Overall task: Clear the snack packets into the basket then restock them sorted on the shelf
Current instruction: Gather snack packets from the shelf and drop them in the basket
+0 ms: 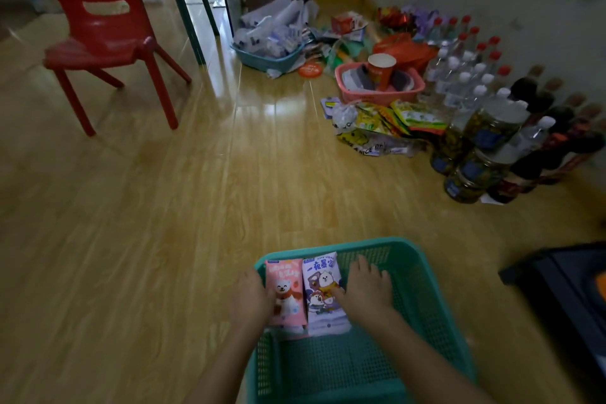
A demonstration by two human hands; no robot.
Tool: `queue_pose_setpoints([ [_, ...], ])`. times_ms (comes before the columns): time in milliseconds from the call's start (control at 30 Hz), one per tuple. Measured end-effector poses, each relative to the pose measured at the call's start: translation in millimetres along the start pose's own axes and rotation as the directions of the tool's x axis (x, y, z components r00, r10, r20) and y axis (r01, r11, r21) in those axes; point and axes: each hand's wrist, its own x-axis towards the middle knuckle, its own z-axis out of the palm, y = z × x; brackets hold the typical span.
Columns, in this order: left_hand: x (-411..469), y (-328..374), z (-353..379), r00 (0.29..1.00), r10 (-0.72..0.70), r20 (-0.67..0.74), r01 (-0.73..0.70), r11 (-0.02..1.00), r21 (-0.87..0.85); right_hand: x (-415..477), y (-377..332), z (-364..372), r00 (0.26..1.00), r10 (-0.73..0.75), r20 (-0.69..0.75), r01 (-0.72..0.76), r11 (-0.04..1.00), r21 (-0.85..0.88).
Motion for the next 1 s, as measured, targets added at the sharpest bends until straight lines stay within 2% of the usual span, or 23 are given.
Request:
queue_pose_setpoints([
  [167, -60, 52, -123, 0.989, 0.13, 0.077, -0.139, 0.983, 0.122, -78, 36, -150, 0.994, -0.093, -0.058, 0.097, 0.992, 0.078],
  [300, -137, 125, -265, 0.967, 0.253, 0.023, -0.253, 0.947, 0.2, -169, 60, -301, 0.989, -0.057, -0.137, 0.083, 0.979, 0.189],
  [433, -236, 212, -400, 0.921, 0.387, -0.044, -0.353, 0.877, 0.326, -276, 84, -453, 0.945, -0.017, -0.326, 0.092, 0.972, 0.217],
  [600, -347, 304, -521, 0.826, 0.561, -0.06, -0.494, 0.771, 0.401, -410, 109, -582, 0.89, 0.086, -0.448, 0.042, 0.963, 0.267],
  [733, -415, 350, -577, 0.704, 0.707, -0.07, -0.625, 0.664, 0.41, -503, 120, -622, 0.854, 0.098, -0.511, -0.033, 0.99, 0.134],
  [800, -444, 366, -590, 0.626, 0.776, -0.082, -0.714, 0.612, 0.341, -544, 129, -623, 0.837, 0.161, -0.523, -0.101, 0.985, 0.142],
  [900, -487, 386, -589, 0.47, 0.88, -0.069, -0.848, 0.472, 0.241, -614, 145, -614, 0.785, 0.298, -0.543, -0.214, 0.953, 0.213],
  [1000, -531, 406, -576, 0.279, 0.96, -0.004, -0.937, 0.273, 0.217, -692, 157, -598, 0.682, 0.463, -0.566, -0.369, 0.886, 0.28],
])
